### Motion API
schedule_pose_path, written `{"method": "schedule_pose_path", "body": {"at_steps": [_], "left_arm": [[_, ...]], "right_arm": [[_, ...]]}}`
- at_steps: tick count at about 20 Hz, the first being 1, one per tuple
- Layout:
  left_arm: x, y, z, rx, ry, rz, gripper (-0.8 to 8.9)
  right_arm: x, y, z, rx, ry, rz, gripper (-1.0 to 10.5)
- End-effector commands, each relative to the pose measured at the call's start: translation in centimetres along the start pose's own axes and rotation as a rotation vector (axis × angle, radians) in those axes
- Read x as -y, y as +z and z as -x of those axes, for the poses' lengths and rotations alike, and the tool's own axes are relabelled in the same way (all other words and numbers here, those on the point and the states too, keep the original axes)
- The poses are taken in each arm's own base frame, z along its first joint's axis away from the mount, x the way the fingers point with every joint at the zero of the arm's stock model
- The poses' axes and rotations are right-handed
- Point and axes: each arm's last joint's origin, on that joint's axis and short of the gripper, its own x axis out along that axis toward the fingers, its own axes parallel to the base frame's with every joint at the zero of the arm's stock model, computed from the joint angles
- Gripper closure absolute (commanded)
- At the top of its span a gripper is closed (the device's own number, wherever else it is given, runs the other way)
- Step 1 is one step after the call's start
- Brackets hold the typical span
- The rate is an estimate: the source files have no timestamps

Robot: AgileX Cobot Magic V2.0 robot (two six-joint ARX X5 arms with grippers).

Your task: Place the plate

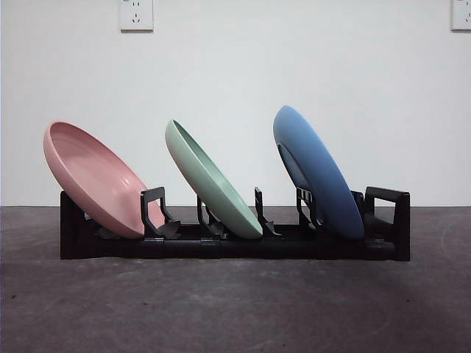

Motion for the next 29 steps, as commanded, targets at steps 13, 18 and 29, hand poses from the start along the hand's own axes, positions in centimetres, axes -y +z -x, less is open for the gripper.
{"method": "schedule_pose_path", "body": {"at_steps": [13, 18, 29], "left_arm": [[2.0, 5.2, -1.2, -0.388, 0.085, -0.258, 8.03], [2.6, 6.0, -2.7, -0.505, 0.063, -0.309, 7.34], [2.8, 6.2, -3.0, -0.483, 0.052, -0.315, 5.01]], "right_arm": [[-2.6, 4.9, -0.3, -0.393, 0.084, 0.287, 9.3], [-3.3, 4.5, -2.3, -0.506, 0.148, 0.32, 9.2], [-7.1, 6.5, -6.5, -0.645, 0.201, 0.26, 6.7]]}}
